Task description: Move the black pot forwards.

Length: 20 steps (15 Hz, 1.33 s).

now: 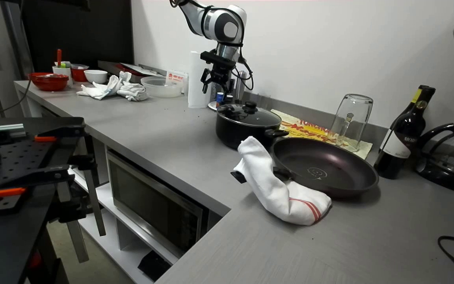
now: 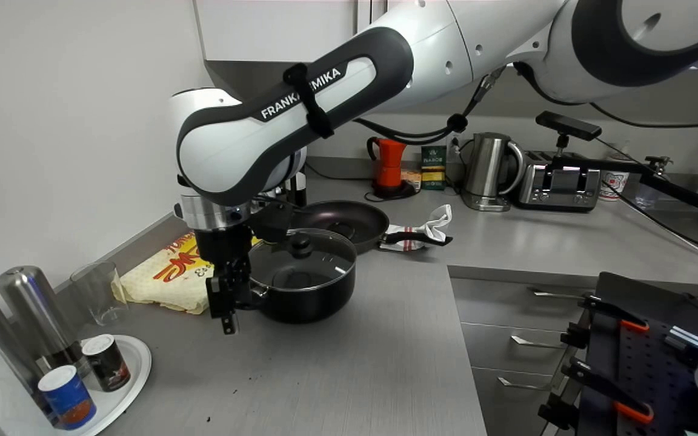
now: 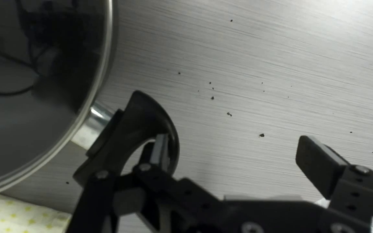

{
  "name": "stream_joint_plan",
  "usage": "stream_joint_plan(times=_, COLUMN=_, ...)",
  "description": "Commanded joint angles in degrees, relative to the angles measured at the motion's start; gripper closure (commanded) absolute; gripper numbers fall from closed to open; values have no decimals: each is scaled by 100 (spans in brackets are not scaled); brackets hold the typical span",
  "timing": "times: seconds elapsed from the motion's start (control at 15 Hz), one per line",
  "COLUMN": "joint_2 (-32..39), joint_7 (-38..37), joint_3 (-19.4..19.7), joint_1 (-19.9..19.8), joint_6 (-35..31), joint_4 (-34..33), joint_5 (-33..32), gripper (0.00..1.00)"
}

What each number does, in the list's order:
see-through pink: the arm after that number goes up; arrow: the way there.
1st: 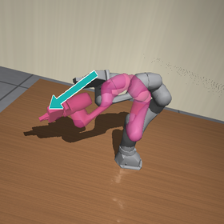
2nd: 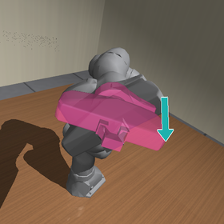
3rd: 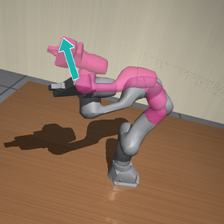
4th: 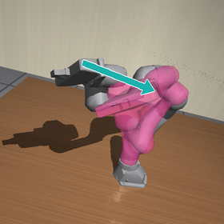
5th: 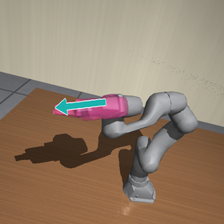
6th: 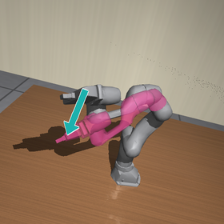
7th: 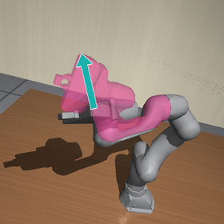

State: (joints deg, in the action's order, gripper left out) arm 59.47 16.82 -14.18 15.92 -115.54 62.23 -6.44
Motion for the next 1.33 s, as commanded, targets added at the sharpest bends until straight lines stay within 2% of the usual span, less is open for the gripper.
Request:
stream_joint_plan(times=0.0, joint_2=126, joint_7=7, joint_3=-23, joint_1=-11, joint_6=41, joint_4=-184, joint_5=51, gripper=0)
stream_joint_plan(times=1.27, joint_2=694, joint_7=278, joint_3=72, joint_1=26, joint_6=287, joint_4=-934, joint_5=156, gripper=0)
